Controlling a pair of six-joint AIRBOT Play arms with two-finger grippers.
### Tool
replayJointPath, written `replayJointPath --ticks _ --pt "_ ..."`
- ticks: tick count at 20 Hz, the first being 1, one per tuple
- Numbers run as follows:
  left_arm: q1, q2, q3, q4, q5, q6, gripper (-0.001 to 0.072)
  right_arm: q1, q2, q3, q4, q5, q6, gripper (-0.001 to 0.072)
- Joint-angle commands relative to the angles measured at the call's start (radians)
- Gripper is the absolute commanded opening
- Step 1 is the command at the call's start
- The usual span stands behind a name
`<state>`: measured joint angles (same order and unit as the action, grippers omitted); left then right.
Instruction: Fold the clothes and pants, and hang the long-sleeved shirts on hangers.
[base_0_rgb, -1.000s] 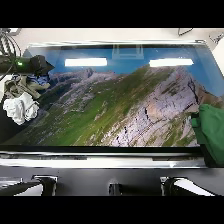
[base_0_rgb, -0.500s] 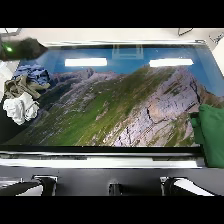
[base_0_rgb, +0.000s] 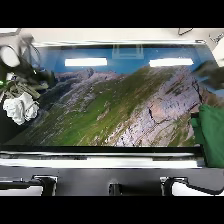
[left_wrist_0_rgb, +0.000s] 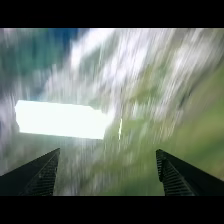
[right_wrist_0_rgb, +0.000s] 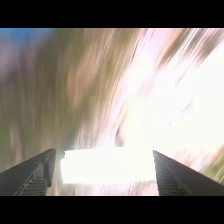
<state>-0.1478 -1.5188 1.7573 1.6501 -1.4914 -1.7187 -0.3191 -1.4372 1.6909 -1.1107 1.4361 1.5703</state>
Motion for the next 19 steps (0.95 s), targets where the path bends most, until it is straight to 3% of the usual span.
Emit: replayJointPath --ticks 1,3,19 --pt "-0.051 0.05 -0.197 -0.001 -0.008 -0.029 0.0713 0.208 -0.063 -0.051 -0.14 0.131 0.079 0.0693" --pt "-0.079 0.111 -0.273 -0.001 0.089 -0.029 0.0713 0.243 -0.063 -0.055 -0.209 0.113 0.078 0.0692" --pt "-0.084 0.113 -0.275 -0.002 0.087 -0.029 0.0713 0.249 -0.063 -0.055 -0.211 0.134 0.075 0.0692"
